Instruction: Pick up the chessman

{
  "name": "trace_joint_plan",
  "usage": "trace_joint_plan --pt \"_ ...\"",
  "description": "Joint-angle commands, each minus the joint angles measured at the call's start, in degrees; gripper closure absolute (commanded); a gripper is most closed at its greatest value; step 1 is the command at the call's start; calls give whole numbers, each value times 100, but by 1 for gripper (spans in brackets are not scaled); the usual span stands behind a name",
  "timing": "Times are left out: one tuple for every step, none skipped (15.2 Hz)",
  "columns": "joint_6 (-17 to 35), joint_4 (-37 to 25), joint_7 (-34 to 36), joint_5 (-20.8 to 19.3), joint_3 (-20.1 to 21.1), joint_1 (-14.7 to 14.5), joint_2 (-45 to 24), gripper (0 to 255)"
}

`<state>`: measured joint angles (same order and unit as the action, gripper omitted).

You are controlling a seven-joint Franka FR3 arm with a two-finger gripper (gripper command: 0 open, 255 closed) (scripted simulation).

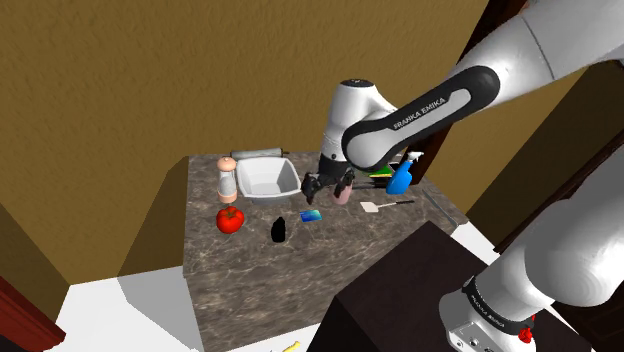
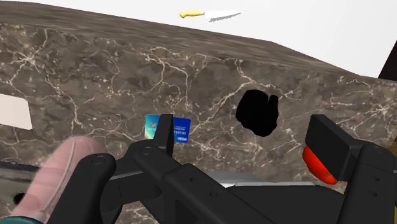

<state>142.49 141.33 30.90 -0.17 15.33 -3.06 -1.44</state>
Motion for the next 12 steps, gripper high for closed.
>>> trace_joint_plan --pt "246 -236 252 -219 7 -30 -472 0" --pt "365 -362 387 -341 -9 -63 -718 0" --pt "474 -496 519 -463 -36 -107 -962 0" --pt "574 -638 648 -582 -71 -157 -1205 0" --pt "666 -788 770 -694 -115 -216 -1445 0" --pt "748 -945 884 -796 -167 -283 -1682 0" --pt "822 -1109 990 -888 -221 -353 -1917 0" --pt "889 -1280 1088 -970 -278 -425 -2150 0" --pt "947 -1459 1176 -1040 -337 -500 -2380 0" --pt "998 -1644 1256 -1101 -392 -572 -2610 0" --pt "1042 -1837 1329 -1154 -445 -643 -2837 0" --pt "1078 -2036 1394 -1196 -496 -712 -3064 0"
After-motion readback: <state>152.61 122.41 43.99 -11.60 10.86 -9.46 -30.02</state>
